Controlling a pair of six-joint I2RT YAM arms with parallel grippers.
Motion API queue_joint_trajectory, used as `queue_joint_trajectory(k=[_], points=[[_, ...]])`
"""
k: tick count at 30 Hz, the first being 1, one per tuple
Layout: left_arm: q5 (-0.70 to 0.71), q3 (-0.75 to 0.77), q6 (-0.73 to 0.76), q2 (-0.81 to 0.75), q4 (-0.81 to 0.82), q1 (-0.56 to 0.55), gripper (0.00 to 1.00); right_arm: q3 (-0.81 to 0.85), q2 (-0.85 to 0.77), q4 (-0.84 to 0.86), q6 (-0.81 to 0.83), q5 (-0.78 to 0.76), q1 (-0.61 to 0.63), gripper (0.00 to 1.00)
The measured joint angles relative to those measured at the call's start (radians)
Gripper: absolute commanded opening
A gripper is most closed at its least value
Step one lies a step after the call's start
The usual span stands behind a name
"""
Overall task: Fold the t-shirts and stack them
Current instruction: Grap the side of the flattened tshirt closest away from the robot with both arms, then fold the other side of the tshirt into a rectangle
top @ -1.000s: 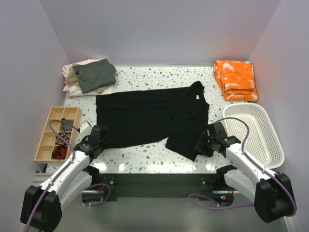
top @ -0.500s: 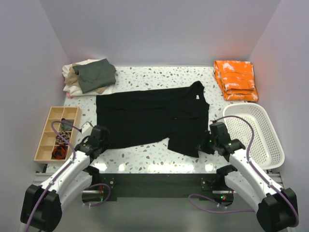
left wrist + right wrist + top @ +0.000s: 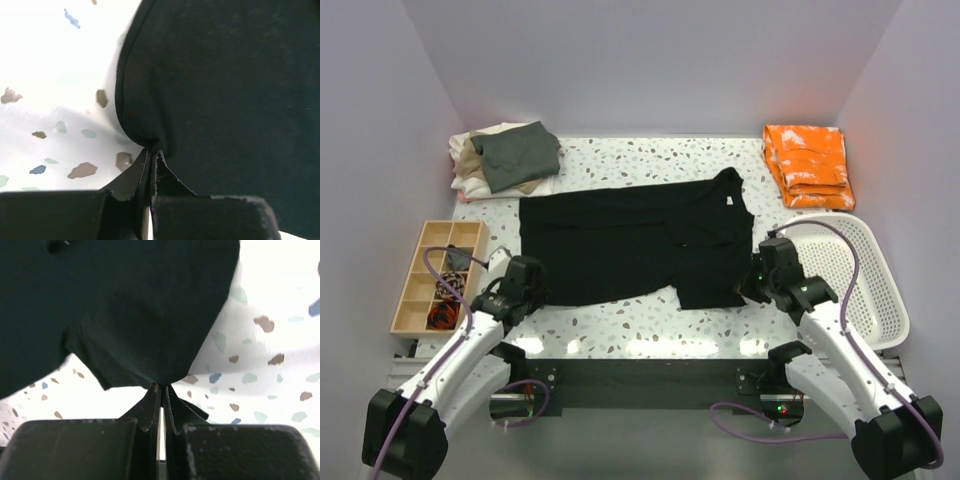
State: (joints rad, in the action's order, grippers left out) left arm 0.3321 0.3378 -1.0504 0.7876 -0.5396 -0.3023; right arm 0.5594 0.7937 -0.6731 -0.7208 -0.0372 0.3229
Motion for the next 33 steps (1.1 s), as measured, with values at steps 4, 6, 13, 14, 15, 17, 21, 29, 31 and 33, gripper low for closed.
queue_joint_trajectory(k=[4, 6, 13, 14, 15, 17, 21, 29, 31, 33], points=[[0.003, 0.064, 0.023, 0.007, -0.009, 0.0, 0.0, 0.079, 0.067, 0.013, 0.027, -0.021, 0.0, 0.0], [0.006, 0.098, 0.034, 0.021, -0.007, 0.0, 0.0, 0.119, 0.117, 0.025, 0.04, -0.026, 0.0, 0.0], [0.027, 0.148, 0.065, 0.077, 0.002, 0.001, 0.01, 0.235, 0.274, 0.072, 0.076, -0.033, 0.0, 0.0], [0.032, 0.149, 0.068, 0.084, 0.003, 0.002, 0.01, 0.254, 0.294, 0.075, 0.081, -0.033, 0.0, 0.0], [0.035, 0.149, 0.072, 0.089, 0.003, 0.004, 0.01, 0.273, 0.314, 0.081, 0.086, -0.034, 0.0, 0.0], [0.04, 0.149, 0.079, 0.101, 0.004, 0.016, 0.01, 0.308, 0.35, 0.094, 0.096, -0.042, 0.0, 0.0], [0.042, 0.149, 0.098, 0.115, 0.015, 0.052, 0.01, 0.374, 0.42, 0.111, 0.113, -0.054, 0.0, 0.0], [0.041, 0.149, 0.134, 0.146, 0.06, 0.109, 0.02, 0.5, 0.585, 0.127, 0.14, -0.058, -0.002, 0.0], [0.041, 0.149, 0.143, 0.158, 0.072, 0.114, 0.02, 0.523, 0.617, 0.129, 0.146, -0.058, -0.003, 0.0], [0.04, 0.149, 0.152, 0.178, 0.09, 0.119, 0.03, 0.542, 0.645, 0.132, 0.152, -0.057, -0.004, 0.0]])
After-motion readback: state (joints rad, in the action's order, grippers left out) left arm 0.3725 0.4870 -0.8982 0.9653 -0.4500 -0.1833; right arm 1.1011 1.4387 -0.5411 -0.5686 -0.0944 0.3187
